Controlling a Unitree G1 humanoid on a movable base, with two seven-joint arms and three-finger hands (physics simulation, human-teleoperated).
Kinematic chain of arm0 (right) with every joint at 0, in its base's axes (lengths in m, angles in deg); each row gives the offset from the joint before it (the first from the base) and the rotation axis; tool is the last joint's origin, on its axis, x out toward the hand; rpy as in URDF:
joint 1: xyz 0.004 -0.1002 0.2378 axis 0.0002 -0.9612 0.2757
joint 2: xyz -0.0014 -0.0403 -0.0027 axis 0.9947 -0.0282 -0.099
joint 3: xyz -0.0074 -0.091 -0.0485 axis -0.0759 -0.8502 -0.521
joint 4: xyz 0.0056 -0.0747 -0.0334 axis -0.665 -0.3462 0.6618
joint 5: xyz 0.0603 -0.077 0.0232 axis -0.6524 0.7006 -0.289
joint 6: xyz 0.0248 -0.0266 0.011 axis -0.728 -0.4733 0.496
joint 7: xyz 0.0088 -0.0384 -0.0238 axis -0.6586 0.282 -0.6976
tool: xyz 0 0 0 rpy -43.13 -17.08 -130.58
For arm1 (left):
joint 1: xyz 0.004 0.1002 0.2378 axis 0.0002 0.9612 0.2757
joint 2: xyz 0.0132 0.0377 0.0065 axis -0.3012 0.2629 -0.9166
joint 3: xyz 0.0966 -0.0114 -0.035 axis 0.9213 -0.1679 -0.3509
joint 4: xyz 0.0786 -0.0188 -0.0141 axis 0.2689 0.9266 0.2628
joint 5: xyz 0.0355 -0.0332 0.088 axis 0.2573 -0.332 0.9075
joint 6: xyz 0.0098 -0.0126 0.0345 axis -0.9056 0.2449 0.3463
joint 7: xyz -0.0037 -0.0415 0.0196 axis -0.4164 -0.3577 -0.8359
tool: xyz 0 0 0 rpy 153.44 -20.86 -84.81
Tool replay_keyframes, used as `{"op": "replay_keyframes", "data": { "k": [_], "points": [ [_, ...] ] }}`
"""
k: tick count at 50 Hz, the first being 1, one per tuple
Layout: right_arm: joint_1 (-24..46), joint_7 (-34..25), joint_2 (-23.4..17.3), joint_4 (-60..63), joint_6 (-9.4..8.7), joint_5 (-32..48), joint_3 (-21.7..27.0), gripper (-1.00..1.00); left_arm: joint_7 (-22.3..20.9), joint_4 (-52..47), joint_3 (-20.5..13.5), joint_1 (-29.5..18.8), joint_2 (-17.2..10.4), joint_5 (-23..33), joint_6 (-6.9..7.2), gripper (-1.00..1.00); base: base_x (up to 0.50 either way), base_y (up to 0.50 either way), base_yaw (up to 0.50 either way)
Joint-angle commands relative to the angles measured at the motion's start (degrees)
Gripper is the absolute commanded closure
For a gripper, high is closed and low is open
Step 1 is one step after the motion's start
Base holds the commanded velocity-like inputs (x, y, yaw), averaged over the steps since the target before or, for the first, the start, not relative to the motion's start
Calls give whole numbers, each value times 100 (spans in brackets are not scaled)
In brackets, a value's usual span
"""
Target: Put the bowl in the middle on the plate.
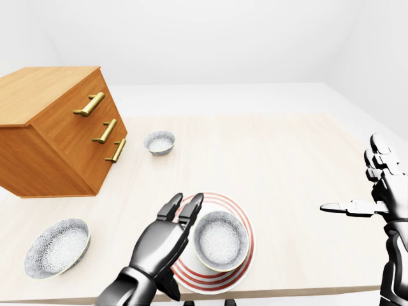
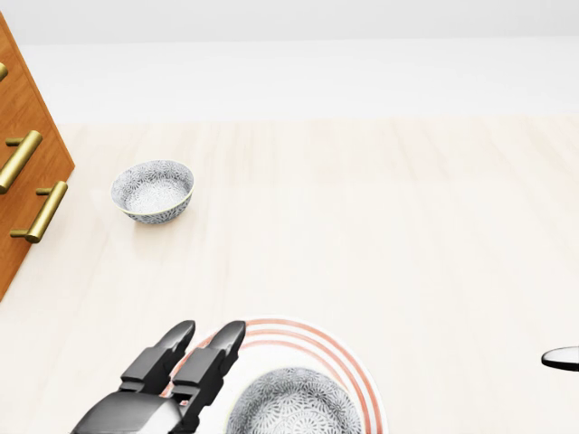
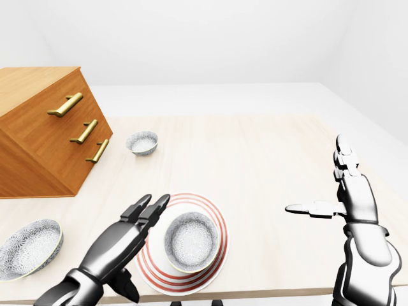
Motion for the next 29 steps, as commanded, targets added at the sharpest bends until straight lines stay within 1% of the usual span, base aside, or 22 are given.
{"op": "replay_keyframes", "data": {
  "k": [1, 3, 6, 8, 9, 13, 18, 20, 23, 27, 28, 29],
  "points": [
    [-5, -9, 10, 31, 0, 13, -2, -100, -161, -426, -1177, -465, 577, -313, 0, -100, 0, 0, 0],
    [-3, -16, 7, 55, 0, 9, 9, -100, -161, -389, -1410, -625, 669, -402, 0, -100, 0, 0, 0],
    [4, 1, 6, -10, 0, 15, -7, -100, -161, -312, -1765, -706, 677, -509, 0, -100, 0, 0, 0],
    [3, 0, 2, 11, 0, 14, -4, -100, -161, -383, -1962, -839, 739, -549, 0, -100, 0, 0, 0],
    [4, 8, 5, -26, 0, 22, -14, -100, -161, -334, -2160, -959, 708, -598, 0, -100, 0, 0, 0],
    [1, 7, 6, -11, 0, 23, -14, -100, -161, -258, -2498, -1180, 739, -660, 0, -100, 0, 0, 0],
    [9, 0, -1, 5, 0, 19, -5, -100, -161, -257, -2721, -1374, 806, -694, 0, -100, 0, 0, 0],
    [10, 3, -1, 4, 0, 22, -9, -100, -161, -220, -2748, -1391, 789, -703, 0, -100, 0, 0, 0],
    [3, 12, -1, -52, 0, 13, -4, -100, -161, -26, -2991, -1640, 684, -854, 0, -100, 0, 0, 0],
    [1, 11, -3, -2, 0, 14, -7, -100, -161, -54, -3182, -2046, 547, -969, 0, -100, 0, 0, 0],
    [1, 11, -2, -1, 0, 14, -6, -100, -161, -56, -3174, -2047, 530, -976, 0, -100, 0, 0, 0],
    [6, 15, -5, -63, 0, 14, -6, -100, -161, 45, -3313, -2233, 424, -1069, 0, -100, 0, 0, 0]
  ]
}}
